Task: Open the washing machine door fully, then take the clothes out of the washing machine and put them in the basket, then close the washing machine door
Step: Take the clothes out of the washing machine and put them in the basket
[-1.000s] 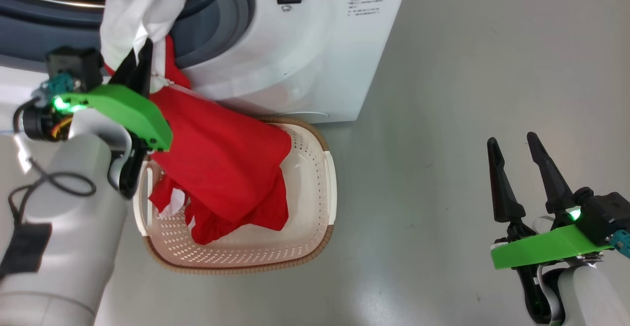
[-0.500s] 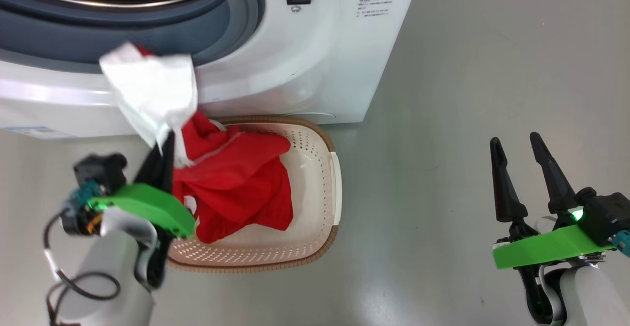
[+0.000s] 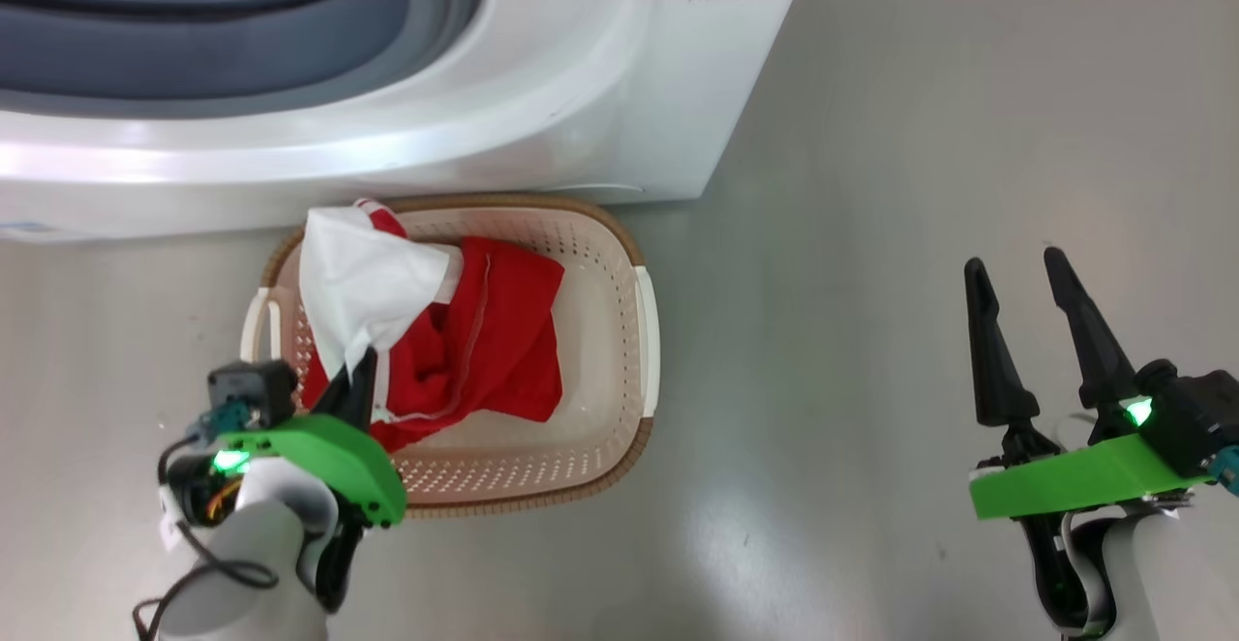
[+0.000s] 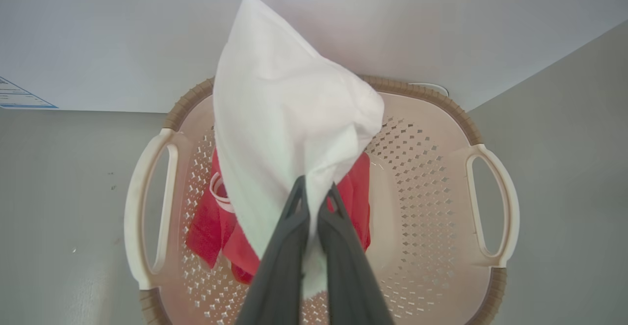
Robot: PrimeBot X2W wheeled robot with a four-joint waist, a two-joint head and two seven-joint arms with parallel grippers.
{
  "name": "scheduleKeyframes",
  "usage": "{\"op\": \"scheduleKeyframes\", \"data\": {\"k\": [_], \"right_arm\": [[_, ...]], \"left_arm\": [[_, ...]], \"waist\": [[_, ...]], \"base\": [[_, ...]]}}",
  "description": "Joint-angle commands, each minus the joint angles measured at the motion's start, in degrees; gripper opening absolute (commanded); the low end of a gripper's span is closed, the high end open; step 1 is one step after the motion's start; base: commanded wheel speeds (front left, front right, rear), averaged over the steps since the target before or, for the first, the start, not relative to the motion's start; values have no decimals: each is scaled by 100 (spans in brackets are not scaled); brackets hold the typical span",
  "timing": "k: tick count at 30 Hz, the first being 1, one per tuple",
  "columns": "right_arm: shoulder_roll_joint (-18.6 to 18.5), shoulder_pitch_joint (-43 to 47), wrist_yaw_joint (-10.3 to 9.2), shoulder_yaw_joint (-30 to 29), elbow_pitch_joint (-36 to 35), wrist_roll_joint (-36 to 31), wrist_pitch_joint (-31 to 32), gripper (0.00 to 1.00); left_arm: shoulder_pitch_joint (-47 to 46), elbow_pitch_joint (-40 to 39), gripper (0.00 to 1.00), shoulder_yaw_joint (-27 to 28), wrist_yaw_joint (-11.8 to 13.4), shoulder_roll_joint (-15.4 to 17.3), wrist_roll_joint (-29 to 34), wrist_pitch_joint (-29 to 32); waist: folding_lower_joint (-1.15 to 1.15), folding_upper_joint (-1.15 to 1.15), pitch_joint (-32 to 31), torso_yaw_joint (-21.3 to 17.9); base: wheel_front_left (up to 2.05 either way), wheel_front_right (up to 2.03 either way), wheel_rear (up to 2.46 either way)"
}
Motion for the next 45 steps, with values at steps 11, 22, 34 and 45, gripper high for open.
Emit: {"op": "scheduleKeyframes", "data": {"k": [11, 22, 34, 45], "right_arm": [[-5, -278, 43, 142, -235, -11, -37, 100], [-5, -325, 43, 199, -243, -6, -37, 100], [-5, -277, 43, 184, -132, -15, -37, 100], [-5, -79, 43, 161, 3, -86, -37, 100]], "left_arm": [[-603, 705, 0, -767, -38, 50, -322, -70], [-798, 930, 29, -1369, -39, 249, -939, -70], [-630, 706, 100, -1653, -39, 436, -1513, -70], [-94, -76, 100, -749, -39, 743, -1118, -70]], "waist": [[0, 0, 602, -161], [0, 0, 683, -285], [0, 0, 348, -252], [0, 0, -360, -224]], "base": [[0, 0, 0], [0, 0, 0], [0, 0, 0], [0, 0, 0]]}}
